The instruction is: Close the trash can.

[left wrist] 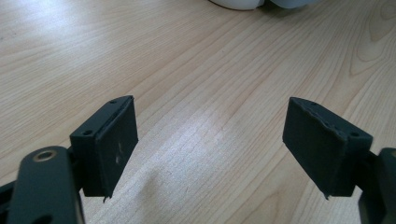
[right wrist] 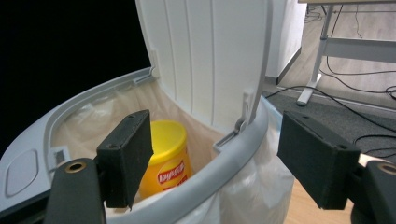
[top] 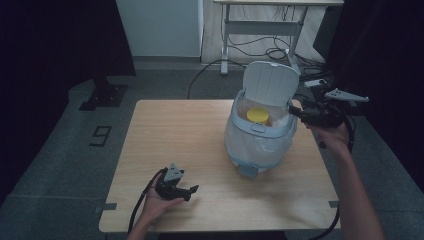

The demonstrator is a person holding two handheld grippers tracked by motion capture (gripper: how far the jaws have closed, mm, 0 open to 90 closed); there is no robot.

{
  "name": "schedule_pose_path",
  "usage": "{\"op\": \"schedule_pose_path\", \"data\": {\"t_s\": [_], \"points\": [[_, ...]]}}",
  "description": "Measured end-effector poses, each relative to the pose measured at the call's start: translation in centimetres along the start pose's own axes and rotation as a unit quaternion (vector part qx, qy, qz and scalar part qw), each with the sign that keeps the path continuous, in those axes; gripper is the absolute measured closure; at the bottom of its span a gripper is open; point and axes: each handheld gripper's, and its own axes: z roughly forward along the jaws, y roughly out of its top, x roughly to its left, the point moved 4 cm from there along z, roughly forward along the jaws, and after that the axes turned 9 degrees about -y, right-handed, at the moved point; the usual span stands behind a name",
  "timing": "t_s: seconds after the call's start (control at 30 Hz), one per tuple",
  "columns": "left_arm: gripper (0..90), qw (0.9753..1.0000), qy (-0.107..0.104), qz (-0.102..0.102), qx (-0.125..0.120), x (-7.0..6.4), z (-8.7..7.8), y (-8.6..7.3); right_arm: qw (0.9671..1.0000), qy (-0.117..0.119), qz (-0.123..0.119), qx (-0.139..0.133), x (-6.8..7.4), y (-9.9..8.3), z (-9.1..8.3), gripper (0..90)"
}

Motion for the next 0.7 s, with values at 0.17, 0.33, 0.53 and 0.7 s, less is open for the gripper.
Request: {"op": "schedule_pose_path", "data": {"t_s": [0.17, 0.33, 0.53, 0.7], "points": [[18.0, 1.0, 0.001, -0.001, 0.001, 0.1, 0.1, 0.0, 1.0, 0.004, 0.005, 0.0, -0.5, 0.6, 0.7, 25.5], [18.0, 1.0, 0.001, 0.0, 0.003, 0.1, 0.1, -0.1, 0.9999, 0.008, 0.008, -0.004, -0.9, 1.4, 1.4, 25.4], [18.0, 1.0, 0.001, -0.003, 0.004, 0.3, 0.0, -0.2, 0.9998, 0.013, 0.008, -0.015, -1.0, 2.9, 1.8, 25.3], [18.0, 1.0, 0.001, -0.002, 0.003, 0.3, -0.1, -0.2, 0.9994, 0.022, 0.012, -0.023, -0.8, 4.1, 2.2, 25.2]]}}
